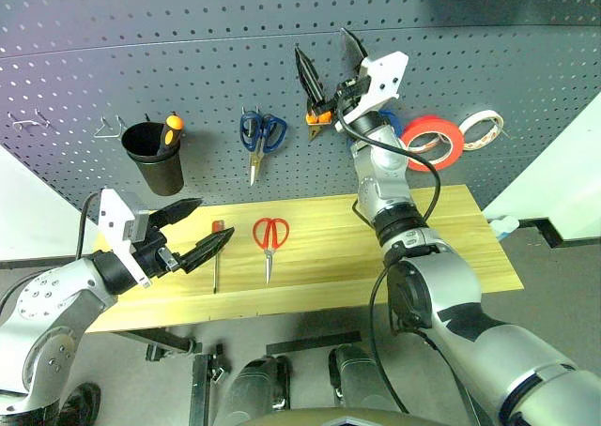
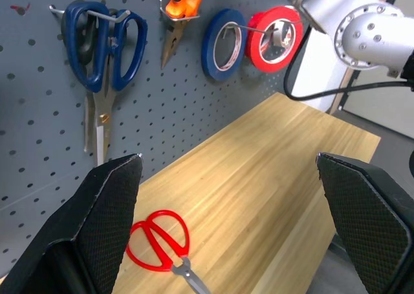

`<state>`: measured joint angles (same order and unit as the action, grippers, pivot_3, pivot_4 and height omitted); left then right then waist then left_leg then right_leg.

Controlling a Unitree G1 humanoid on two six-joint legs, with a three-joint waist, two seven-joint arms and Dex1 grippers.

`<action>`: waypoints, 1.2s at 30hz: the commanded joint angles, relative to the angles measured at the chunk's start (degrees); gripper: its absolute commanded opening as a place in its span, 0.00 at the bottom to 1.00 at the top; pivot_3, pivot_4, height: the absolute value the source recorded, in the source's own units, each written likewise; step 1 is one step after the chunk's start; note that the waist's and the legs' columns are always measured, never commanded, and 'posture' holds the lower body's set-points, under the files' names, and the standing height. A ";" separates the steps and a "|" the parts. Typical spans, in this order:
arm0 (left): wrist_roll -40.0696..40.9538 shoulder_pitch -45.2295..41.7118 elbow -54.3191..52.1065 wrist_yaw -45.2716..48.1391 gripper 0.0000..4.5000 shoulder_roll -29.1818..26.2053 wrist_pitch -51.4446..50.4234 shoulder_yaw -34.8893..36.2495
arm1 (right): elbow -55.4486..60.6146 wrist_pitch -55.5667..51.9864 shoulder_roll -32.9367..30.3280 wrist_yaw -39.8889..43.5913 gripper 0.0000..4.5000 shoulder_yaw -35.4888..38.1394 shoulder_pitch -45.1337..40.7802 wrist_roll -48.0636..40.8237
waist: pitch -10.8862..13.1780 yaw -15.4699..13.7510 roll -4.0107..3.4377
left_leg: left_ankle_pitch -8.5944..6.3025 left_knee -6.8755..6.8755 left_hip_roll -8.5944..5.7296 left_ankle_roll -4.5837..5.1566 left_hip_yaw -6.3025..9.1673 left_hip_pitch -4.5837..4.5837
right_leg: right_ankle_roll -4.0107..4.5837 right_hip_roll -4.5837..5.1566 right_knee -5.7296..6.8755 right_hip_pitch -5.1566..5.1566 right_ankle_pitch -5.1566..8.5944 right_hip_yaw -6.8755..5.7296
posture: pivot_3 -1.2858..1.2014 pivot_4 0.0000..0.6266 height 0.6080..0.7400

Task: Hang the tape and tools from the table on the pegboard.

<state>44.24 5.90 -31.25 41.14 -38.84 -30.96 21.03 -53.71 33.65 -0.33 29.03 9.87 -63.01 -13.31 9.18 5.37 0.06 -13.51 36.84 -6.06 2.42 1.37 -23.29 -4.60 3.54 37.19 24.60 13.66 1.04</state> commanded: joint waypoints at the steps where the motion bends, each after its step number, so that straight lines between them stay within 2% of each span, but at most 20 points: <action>1: -0.14 -0.60 -0.36 0.39 1.00 -0.47 0.73 0.30 | 9.79 -5.68 0.10 3.53 0.99 1.38 1.36 -6.54 | 0.00 -0.02 0.00 | 0.00 -0.01 0.00 0.00 0.00 0.00 | 0.00 0.00 0.00 0.00 0.00 0.00 | 0.50 0.19 1.00; 3: -0.15 -0.54 -0.37 0.47 1.00 -0.52 0.77 0.37 | 16.49 -11.10 0.29 5.54 0.99 1.07 3.31 -10.47 | 0.01 -0.07 -0.01 | 0.00 -0.02 0.00 0.01 0.01 0.00 | 0.00 0.00 -0.01 0.00 0.00 0.00 | 0.50 0.20 1.00; 7: -0.42 -0.36 0.25 1.08 1.00 -0.57 1.10 0.45 | 35.24 -32.09 -0.14 12.45 0.99 -0.59 9.79 -25.91 | 0.01 -0.32 -0.01 | -0.01 -0.07 0.02 0.02 0.02 -0.01 | 0.00 0.00 -0.03 0.01 0.01 0.01 | 0.49 0.20 1.00; 12: -0.78 -1.02 1.23 1.47 1.00 -0.13 1.47 -0.14 | 48.05 -46.11 -4.96 20.89 0.99 -8.04 20.44 -28.92 | 0.01 -1.19 -0.01 | -0.02 -0.17 0.04 0.03 0.01 0.00 | 0.11 0.01 -0.10 0.04 0.07 0.01 | 0.49 0.20 1.00; 16: -1.28 -1.42 1.70 1.67 1.00 -0.11 1.64 -0.41 | 51.68 -51.50 -7.75 25.90 0.99 -12.97 26.93 -28.04 | 0.02 -1.48 0.00 | -0.02 -0.22 0.05 0.03 -0.01 -0.01 | 0.23 0.04 -0.18 0.03 0.14 0.01 | 0.49 0.21 1.00; 22: -3.18 -1.03 2.84 1.25 1.00 0.34 2.29 -0.61 | 47.17 -48.05 -11.29 29.96 0.99 -17.24 30.38 -19.22 | 0.02 -1.46 0.02 | -0.03 -0.30 0.05 0.04 -0.02 -0.02 | 0.22 0.07 -0.35 0.01 0.14 0.00 | 0.49 0.22 1.00; 25: -4.82 -1.00 4.39 0.02 1.00 1.13 2.24 -1.40 | 46.18 -45.71 -16.84 35.37 0.99 -18.92 32.02 -14.97 | 0.02 -1.88 0.04 | -0.03 -0.45 0.06 0.04 -0.01 -0.01 | 0.21 0.07 -0.52 0.00 0.13 -0.04 | 0.49 0.23 1.00; 29: -11.46 -1.75 7.69 -3.24 1.00 2.74 4.62 -4.90 | 43.42 -45.19 -23.34 40.12 0.99 -18.28 31.71 -12.63 | 0.06 -2.28 0.07 | -0.06 -0.64 0.06 0.10 -0.01 -0.03 | 0.17 0.09 -0.91 -0.08 0.10 -0.04 | 0.48 0.24 1.00; 34: -18.50 -6.41 13.00 -13.79 1.00 8.21 1.01 -10.42 | 38.76 -40.74 -28.29 41.38 0.99 -15.61 30.72 -9.29 | 0.09 -2.83 0.12 | -0.11 -0.72 0.08 0.17 -0.02 -0.06 | 0.05 0.09 -1.06 -0.09 0.03 -0.06 | 0.47 0.24 1.00; 36: -19.67 -9.33 15.15 -19.34 1.00 12.17 -2.90 -12.10 | 37.86 -39.53 -29.35 41.65 0.99 -15.55 30.57 -8.02 | 0.11 -2.82 0.13 | -0.12 -0.72 0.08 0.19 -0.02 -0.08 | 0.03 0.09 -1.07 -0.09 0.02 -0.06 | 0.46 0.25 1.00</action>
<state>25.83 -1.69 -16.48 25.68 -28.09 -31.77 9.94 -16.16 -7.70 -29.11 70.14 -6.85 -31.00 -21.88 9.29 2.56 0.20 -13.64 36.12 -5.98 2.62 1.35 -23.37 -4.58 3.64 36.12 24.50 13.68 0.98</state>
